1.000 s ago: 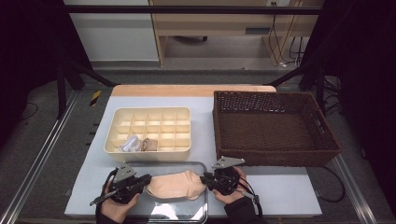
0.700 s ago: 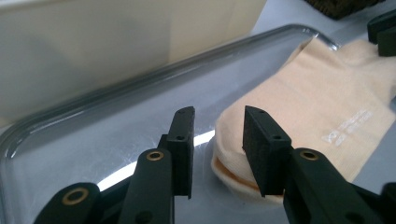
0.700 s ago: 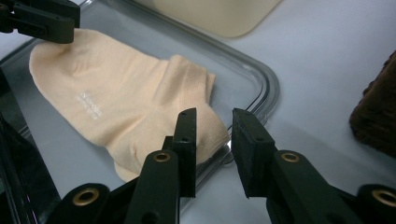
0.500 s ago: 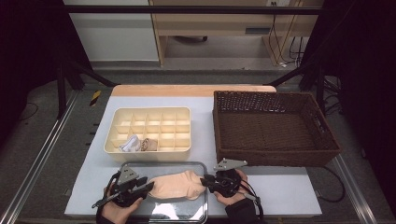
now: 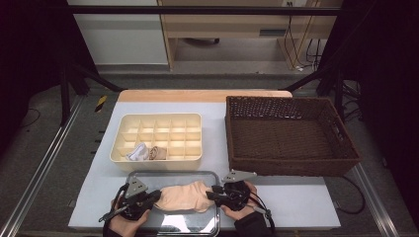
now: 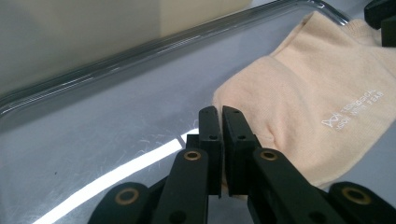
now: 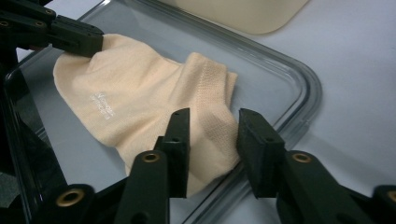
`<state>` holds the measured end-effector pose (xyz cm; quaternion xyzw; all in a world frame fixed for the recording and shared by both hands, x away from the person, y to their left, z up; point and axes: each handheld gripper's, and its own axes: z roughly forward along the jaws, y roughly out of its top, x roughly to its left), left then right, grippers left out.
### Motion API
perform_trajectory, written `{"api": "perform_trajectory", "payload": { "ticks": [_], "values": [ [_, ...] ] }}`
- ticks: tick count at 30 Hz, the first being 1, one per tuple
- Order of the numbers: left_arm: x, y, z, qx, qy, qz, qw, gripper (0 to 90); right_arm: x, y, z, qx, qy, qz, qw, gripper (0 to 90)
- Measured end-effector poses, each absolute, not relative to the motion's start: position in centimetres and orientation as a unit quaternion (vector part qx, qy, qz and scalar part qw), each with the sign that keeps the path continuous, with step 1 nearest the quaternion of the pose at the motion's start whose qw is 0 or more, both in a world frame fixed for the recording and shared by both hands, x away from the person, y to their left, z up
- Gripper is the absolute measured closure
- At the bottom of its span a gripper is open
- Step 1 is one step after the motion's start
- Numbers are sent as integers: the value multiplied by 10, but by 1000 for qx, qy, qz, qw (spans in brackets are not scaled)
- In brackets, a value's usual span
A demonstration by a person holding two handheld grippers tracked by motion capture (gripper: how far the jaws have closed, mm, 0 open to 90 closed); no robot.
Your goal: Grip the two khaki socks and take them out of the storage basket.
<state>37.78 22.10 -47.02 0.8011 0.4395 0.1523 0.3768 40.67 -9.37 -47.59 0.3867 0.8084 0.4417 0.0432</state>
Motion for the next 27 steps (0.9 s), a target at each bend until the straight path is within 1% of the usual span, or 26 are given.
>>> {"api": "perform_trajectory", "payload": {
  "ticks": [2,5,6,7,8,10,12,17,21,22,27],
  "values": [
    [378,221,-471,802,439,155,375,866,406,-89,-478,383,811,439,48,629],
    [378,221,-471,801,440,156,375,866,403,-85,-480,373,818,434,63,656],
    [379,221,-471,800,441,158,376,866,402,-84,-480,370,819,434,67,686],
    [379,221,-471,799,441,159,376,866,400,-82,-481,368,821,431,71,747],
    [379,221,-471,799,441,160,377,866,400,-81,-481,364,823,431,72,788],
    [379,220,-471,798,441,162,378,867,399,-80,-481,362,826,426,78,832],
    [380,220,-470,797,439,163,382,867,399,-81,-479,364,828,421,75,851],
    [381,211,-466,792,422,152,414,867,406,-94,-471,381,823,414,81,855],
    [383,195,-467,802,405,146,415,865,412,-108,-463,396,814,413,97,849],
    [384,192,-468,804,402,147,412,864,413,-110,-463,397,817,405,104,840],
    [387,194,-470,803,408,155,407,859,412,-107,-465,389,820,403,118,724]
  ]
}}
